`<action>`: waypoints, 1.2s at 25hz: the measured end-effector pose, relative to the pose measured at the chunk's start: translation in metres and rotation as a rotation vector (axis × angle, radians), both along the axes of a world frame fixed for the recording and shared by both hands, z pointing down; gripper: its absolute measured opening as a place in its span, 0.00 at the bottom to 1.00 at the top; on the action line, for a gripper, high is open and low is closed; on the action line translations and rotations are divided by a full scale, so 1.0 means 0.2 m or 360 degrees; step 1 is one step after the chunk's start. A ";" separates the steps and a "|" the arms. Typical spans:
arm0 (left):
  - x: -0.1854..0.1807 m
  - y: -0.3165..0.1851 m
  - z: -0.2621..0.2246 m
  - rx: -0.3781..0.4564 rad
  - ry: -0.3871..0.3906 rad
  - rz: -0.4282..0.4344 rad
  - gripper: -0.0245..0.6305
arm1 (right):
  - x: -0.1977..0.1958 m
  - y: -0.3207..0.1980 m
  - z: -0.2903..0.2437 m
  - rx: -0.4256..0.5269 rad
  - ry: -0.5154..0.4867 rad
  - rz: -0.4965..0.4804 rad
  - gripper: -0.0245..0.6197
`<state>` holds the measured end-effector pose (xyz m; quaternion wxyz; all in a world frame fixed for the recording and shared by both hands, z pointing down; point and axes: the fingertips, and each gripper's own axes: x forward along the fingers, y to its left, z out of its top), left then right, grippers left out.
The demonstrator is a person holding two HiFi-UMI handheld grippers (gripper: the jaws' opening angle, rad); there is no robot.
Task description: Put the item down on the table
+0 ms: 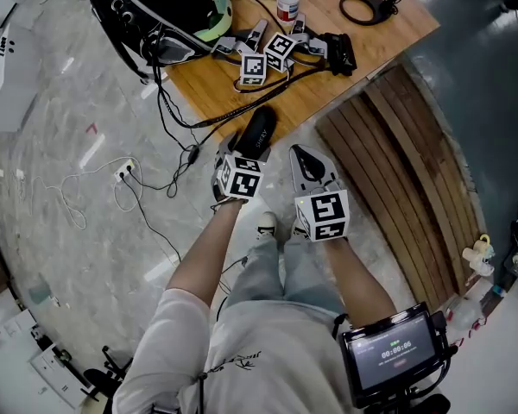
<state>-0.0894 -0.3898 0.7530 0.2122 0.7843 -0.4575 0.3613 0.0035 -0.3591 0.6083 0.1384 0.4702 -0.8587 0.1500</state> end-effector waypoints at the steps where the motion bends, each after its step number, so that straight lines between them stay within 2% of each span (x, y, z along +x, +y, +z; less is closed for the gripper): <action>1: 0.00 0.00 -0.01 0.0010 -0.0004 0.0002 0.58 | 0.00 0.00 0.00 -0.0001 0.0001 -0.0005 0.04; 5: 0.00 0.02 -0.07 0.0072 0.0003 0.0005 0.59 | 0.01 0.01 0.02 -0.0016 0.0016 -0.0004 0.04; 15: -0.03 0.05 -0.10 0.0103 0.0004 -0.0022 0.59 | 0.00 0.00 0.03 -0.0025 0.0012 -0.0010 0.04; 18: -0.08 0.08 -0.28 0.0227 0.0054 -0.0092 0.59 | 0.01 0.02 -0.01 0.0007 0.0029 -0.0013 0.04; 22: -0.09 0.25 -0.75 0.0525 0.0152 -0.0108 0.57 | 0.03 0.13 -0.24 0.0102 0.0039 0.0005 0.04; 26: -0.06 0.47 -1.17 0.0806 0.0249 -0.0173 0.29 | 0.02 0.31 -0.53 0.0190 0.0030 0.0012 0.04; 28: -0.03 0.58 -1.31 0.0894 0.0299 -0.0213 0.14 | 0.02 0.42 -0.65 0.0239 0.0017 0.0008 0.04; 30: -0.01 0.69 -1.41 0.0942 0.0347 -0.0236 0.05 | 0.02 0.52 -0.75 0.0285 -0.0001 0.0011 0.04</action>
